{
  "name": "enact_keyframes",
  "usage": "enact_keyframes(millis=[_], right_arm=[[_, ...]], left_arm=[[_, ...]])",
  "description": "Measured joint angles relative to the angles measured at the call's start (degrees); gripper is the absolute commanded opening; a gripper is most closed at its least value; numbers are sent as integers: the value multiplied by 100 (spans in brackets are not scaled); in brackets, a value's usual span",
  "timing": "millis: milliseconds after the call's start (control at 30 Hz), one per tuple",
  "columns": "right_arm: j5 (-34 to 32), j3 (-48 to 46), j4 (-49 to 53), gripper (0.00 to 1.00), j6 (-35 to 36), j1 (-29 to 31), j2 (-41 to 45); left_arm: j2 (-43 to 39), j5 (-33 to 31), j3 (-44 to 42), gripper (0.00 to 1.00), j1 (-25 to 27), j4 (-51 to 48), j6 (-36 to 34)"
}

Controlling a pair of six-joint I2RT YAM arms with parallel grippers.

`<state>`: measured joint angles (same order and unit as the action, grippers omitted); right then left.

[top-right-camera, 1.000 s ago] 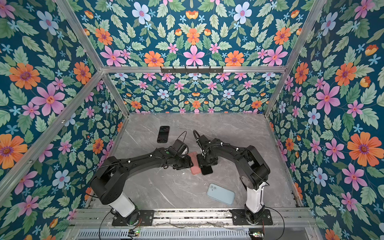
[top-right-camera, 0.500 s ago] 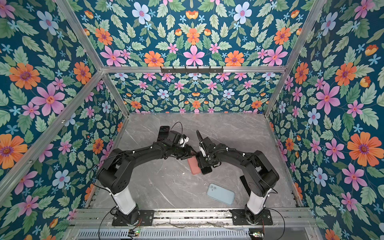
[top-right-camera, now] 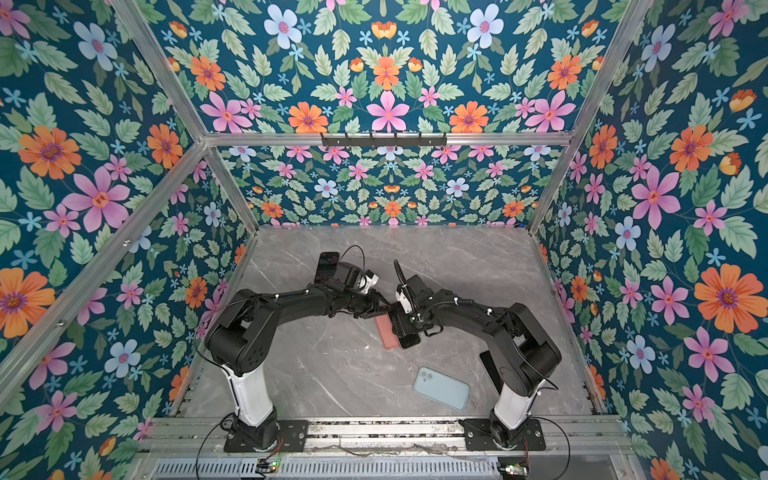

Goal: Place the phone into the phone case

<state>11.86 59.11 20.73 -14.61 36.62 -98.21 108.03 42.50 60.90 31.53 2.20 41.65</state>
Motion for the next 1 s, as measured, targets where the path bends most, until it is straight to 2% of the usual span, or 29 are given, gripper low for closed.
enact_keyframes(millis=[167,400,633,733,900,1000], right_arm=[[13,-2,-39,49,11,2,44],[57,-52,-42,52,24,2,50],[98,-57,129,77,11,0,184],[63,-81,240,82,-37,2,476],[-15,-168,321,83,-656,4,1167],[-33,-363,354,80,-1403,7,1705]], left_arm=[[11,103,-55,24,-2,251,39],[26,223,-166,16,2,457,118],[-20,415,-422,10,-2,944,339],[-35,407,-588,6,9,1257,538],[-42,448,-800,0,4,1735,1036],[-103,348,-925,0,11,2114,1388]])
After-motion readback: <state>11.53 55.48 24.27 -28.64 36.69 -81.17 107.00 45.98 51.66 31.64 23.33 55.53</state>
